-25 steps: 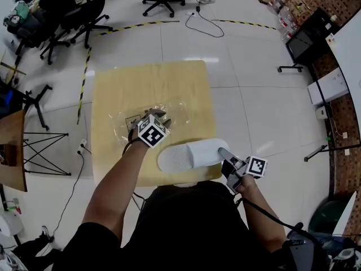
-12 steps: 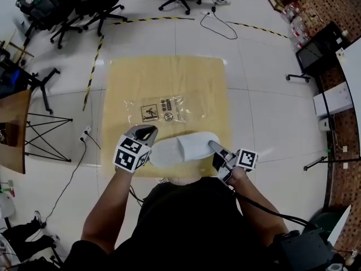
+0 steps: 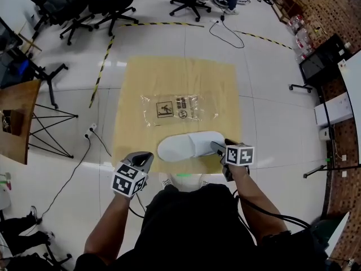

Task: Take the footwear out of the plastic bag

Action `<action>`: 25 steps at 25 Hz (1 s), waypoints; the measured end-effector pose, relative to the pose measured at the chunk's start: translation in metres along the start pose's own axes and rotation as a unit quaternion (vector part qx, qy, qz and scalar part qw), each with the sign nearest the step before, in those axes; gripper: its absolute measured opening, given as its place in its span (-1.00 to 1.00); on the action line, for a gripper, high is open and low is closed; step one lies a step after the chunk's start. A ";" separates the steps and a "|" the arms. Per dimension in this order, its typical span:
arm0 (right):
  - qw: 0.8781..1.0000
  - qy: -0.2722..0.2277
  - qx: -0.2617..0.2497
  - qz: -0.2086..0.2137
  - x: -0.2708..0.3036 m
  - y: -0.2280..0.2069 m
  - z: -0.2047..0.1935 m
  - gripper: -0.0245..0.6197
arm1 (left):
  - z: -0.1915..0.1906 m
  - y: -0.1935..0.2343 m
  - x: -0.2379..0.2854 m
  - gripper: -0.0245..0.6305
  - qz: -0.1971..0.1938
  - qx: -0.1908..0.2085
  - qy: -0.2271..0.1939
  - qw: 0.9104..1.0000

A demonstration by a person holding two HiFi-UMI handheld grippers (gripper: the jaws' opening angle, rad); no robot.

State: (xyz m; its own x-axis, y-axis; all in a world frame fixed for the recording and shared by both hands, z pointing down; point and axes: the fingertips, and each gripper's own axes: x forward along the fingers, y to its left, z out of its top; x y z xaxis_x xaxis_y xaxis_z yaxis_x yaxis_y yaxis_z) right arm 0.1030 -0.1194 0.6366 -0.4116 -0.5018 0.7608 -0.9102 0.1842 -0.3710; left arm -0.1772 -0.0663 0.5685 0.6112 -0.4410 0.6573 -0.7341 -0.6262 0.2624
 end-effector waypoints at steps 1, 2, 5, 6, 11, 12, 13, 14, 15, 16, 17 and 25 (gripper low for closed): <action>0.998 0.007 -0.045 -0.036 -0.003 -0.003 0.003 0.10 | 0.000 -0.003 -0.001 -0.90 0.001 -0.002 -0.003 1.000; 0.995 0.009 -0.078 -0.065 -0.008 -0.006 0.006 0.10 | 0.001 -0.007 -0.003 -0.90 0.003 -0.007 -0.010 1.000; 0.991 -0.008 -0.109 -0.080 -0.031 -0.003 0.011 0.12 | 0.011 -0.023 -0.008 -0.90 0.006 -0.034 -0.042 0.998; 0.993 -0.022 -0.103 -0.054 -0.041 0.006 0.010 0.07 | 0.012 -0.031 -0.011 -0.90 0.007 -0.043 -0.050 0.998; 0.989 -0.093 -0.036 0.106 -0.124 0.040 -0.024 -0.92 | 0.002 -0.088 -0.027 -0.90 0.022 -0.080 -0.068 0.994; 0.986 -0.102 -0.027 0.133 -0.143 0.045 -0.031 -0.92 | 0.001 -0.103 -0.030 -0.90 0.024 -0.084 -0.072 0.994; 0.981 -0.110 -0.023 0.158 -0.160 0.049 -0.037 -0.92 | 0.000 -0.117 -0.032 -0.90 0.026 -0.084 -0.078 0.993; 0.977 -0.115 -0.023 0.178 -0.175 0.051 -0.043 -0.92 | 0.000 -0.130 -0.033 -0.90 0.028 -0.083 -0.083 0.993; 0.973 -0.118 -0.024 0.195 -0.187 0.051 -0.051 -0.92 | -0.001 -0.144 -0.035 -0.90 0.030 -0.082 -0.088 0.992; 0.971 -0.118 -0.027 0.208 -0.198 0.051 -0.060 -0.92 | -0.003 -0.158 -0.037 -0.90 0.032 -0.083 -0.093 0.992; 0.968 -0.117 -0.029 0.219 -0.207 0.052 -0.070 -0.92 | -0.007 -0.173 -0.039 -0.90 0.033 -0.086 -0.098 0.991; 0.953 -0.131 -0.037 0.270 -0.251 0.075 -0.107 -0.92 | -0.049 -0.243 -0.067 -0.90 0.032 -0.076 -0.084 0.993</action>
State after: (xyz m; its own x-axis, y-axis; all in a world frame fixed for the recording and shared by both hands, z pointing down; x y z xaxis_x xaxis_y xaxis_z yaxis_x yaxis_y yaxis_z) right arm 0.1327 0.1105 0.4750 -0.8042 -0.5093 0.3065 -0.5735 0.5291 -0.6254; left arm -0.0542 0.1467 0.4955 0.5926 -0.5862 0.5525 -0.8018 -0.4949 0.3349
